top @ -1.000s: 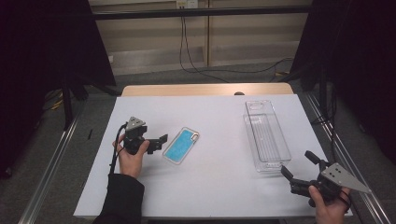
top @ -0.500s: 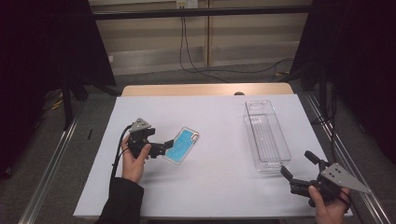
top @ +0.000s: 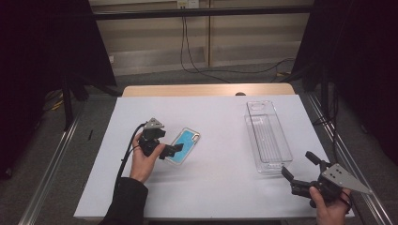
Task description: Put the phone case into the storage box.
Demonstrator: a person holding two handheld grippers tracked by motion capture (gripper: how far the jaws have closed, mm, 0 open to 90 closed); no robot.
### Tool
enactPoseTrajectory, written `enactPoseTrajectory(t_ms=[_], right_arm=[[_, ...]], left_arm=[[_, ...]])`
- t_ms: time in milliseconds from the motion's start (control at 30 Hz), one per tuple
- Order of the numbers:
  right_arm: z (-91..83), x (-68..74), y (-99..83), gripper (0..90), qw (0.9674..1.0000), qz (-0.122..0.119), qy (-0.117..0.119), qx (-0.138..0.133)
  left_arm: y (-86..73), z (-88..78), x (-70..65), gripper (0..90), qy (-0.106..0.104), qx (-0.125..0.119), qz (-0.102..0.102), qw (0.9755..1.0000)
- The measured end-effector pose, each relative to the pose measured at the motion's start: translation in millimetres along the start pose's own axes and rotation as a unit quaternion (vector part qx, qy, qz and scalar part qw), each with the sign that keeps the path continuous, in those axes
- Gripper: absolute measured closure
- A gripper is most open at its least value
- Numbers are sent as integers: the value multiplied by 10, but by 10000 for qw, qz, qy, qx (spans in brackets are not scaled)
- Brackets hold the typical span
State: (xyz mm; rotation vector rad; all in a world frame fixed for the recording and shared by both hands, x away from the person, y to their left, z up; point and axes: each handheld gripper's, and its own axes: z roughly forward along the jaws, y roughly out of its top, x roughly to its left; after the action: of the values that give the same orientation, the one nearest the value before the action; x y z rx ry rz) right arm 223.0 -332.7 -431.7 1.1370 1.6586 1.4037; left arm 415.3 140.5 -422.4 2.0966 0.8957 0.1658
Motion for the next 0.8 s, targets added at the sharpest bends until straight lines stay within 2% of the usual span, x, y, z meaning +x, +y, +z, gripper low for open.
enactPoseTrajectory(t_ms=[200, 267, 500, 667, 800], right_arm=[[5, 3, 1, 2, 10000, 15, -3, 3], [7, 4, 2, 2, 10000, 24, -4, 3], [4, 1, 1, 2, 10000, 13, -1, 1], [7, -1, -1, 2, 10000, -15, 20, 14], [6, 1, -1, 2, 10000, -11, 20, 17]], left_arm=[[29, 134, 11, 43, 122, 309, 26, 9994], [37, 171, 20, 44, 103, 403, 48, 9991], [99, 294, 15, 45, 217, 918, 209, 9953], [133, 372, -23, 49, 213, 1153, 315, 9926], [121, 437, -23, 50, 228, 1340, 239, 9904]])
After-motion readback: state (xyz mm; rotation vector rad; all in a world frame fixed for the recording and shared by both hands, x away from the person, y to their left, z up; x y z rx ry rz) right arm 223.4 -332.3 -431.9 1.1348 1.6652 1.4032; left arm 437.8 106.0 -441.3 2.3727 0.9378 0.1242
